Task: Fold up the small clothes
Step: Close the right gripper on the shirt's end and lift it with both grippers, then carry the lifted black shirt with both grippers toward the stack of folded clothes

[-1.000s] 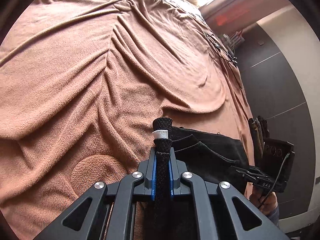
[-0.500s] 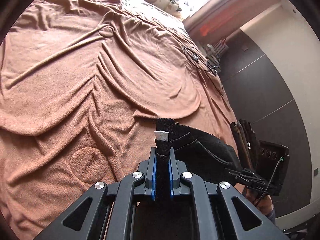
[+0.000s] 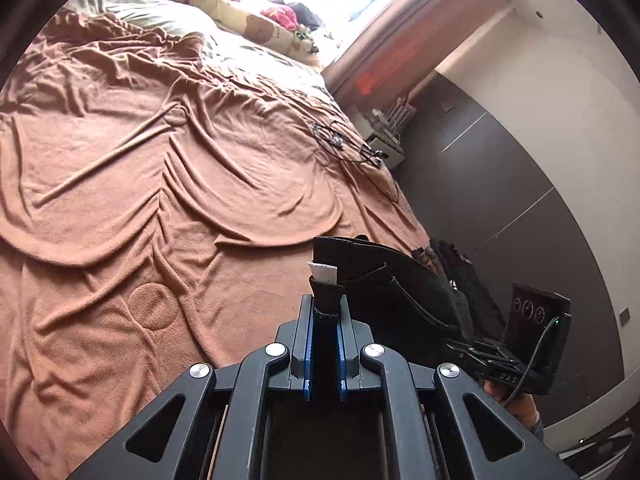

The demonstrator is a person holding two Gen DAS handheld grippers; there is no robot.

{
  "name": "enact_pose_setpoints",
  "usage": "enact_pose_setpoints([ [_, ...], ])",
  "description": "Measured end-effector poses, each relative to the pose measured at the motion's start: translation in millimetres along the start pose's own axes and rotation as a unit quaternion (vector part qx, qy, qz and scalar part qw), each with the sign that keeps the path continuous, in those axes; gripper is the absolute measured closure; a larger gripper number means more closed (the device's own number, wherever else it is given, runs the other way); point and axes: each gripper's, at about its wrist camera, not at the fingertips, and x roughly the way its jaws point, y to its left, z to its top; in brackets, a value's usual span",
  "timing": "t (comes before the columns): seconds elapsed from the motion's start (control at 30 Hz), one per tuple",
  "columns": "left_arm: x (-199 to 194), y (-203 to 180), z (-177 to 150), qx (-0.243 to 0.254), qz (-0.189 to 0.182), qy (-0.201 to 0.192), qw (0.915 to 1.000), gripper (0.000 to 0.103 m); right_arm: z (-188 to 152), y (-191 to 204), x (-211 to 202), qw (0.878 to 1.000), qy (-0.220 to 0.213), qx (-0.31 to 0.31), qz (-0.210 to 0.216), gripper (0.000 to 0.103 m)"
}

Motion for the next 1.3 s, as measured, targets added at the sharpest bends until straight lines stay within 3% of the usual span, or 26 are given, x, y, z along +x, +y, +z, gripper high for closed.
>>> enact_pose_setpoints([
  [0.27,-45,-47,-22,0.023,-0.01,-0.033,0.9991,0.094,-29,31,-65,0.998,-0.046,-0.032,-0.013,0.095],
  [0.77,-106,-147,-51,0.078,-0.071,-0.078,0.9914,0.094,-79,74,-194,0.986,-0.14,-0.054,-0.073,0.096],
  [1.07,-117,-213,-63,0.119,-0.117,-0.083,0.9825,0.094,-114,92,-263,0.976,-0.176,-0.063,-0.111,0.096],
  [1.3,-104,-259,-65,0.153,-0.133,-0.069,0.9767,0.094,-133,87,-293,0.971,-0.187,-0.067,-0.137,0.096],
])
